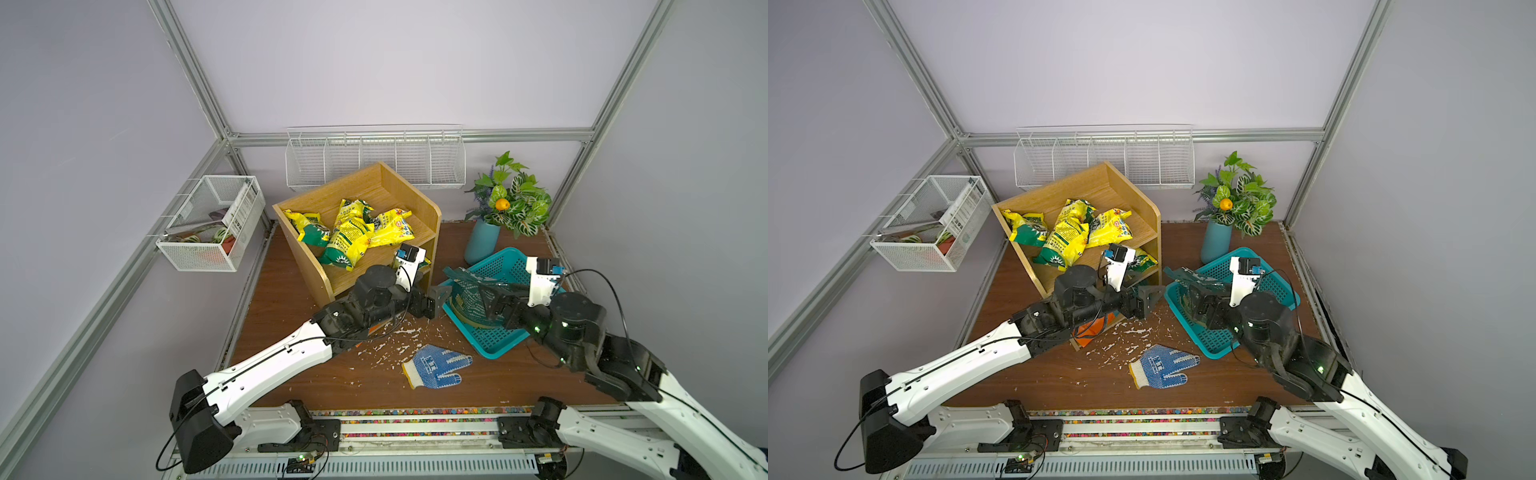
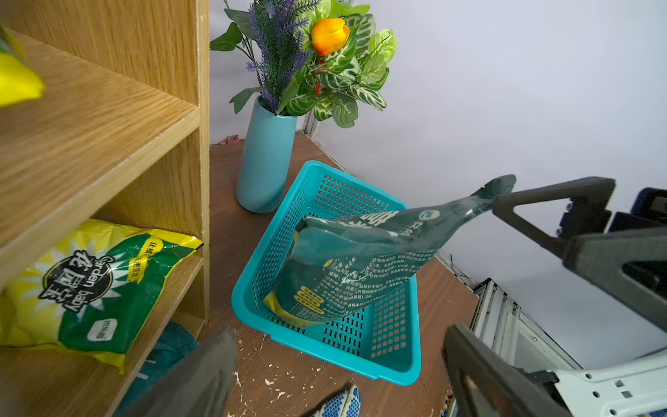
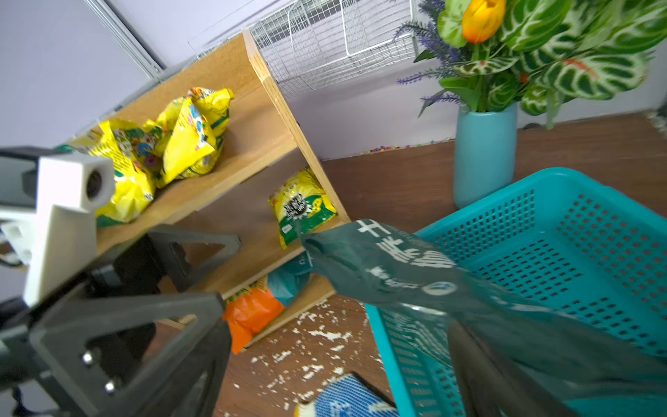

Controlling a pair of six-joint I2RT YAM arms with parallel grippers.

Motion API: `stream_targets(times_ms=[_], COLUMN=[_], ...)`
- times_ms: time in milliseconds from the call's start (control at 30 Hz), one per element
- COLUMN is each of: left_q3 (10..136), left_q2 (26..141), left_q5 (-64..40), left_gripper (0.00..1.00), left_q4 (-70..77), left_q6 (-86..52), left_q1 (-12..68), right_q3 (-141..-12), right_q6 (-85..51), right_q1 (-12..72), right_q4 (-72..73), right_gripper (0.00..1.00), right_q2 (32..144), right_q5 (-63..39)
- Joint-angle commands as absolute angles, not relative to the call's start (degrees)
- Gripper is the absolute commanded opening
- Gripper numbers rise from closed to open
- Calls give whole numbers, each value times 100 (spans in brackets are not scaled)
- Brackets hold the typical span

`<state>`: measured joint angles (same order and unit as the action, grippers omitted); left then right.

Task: Take down the fertilizer bag from the shelf
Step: Place the fertilizer bag in the storage box, then adjust the fertilizer bag in the storage box.

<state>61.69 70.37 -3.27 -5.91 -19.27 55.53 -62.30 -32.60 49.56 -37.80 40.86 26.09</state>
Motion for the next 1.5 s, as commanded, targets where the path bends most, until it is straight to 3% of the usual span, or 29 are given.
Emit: stream_targets(times_ms=[0,200,433,733,967,1067,1233,1300,1367,1467], left_q3=[6152,6108,6193,6465,6653,6701,6914,6914,6867,6790], left_q2=[7051,7354,7879,8292,8524,8566,8604,8587,8543,8479], left_q5=[-423,-878,-1205,-1005,-988,-997,-917,-856,-771,-691], left_gripper=[94,94,93,93,94,94,95,95,95,95], left_q4=[-629,-628,-499,-404,-449,-516,-905,-950,-945,-941], left_q6=[-2046,-2444,-2749,-2640,-2458,-2320,-2115,-2092,-2109,-2166], left_q1=[5556,5563,5563,5563,5563,5559,5554,5551,5546,5546], right_q3=[-6180,-6089,-5751,-4383,-3475,-3308,-3254,-3243,-3318,-3533], right_q6=[-2403,-2200,-2339,-1649,-1661,-1729,-1881,-1937,-1974,-2231], right_q1=[4549,3446,2668,1089,-51,-64,-66,-66,-70,-66], right_q4=[-4594,-5012,-5280,-2931,-841,-447,-334,-349,-493,-945], right_gripper=[99,99,95,96,95,79,35,22,0,0], right_q2=[3684,3183,4031,3981,4226,4427,4706,4602,4409,3932], right_q5=[2729,2059,686,-917,-2812,-2976,-3322,-3226,-3071,-2434])
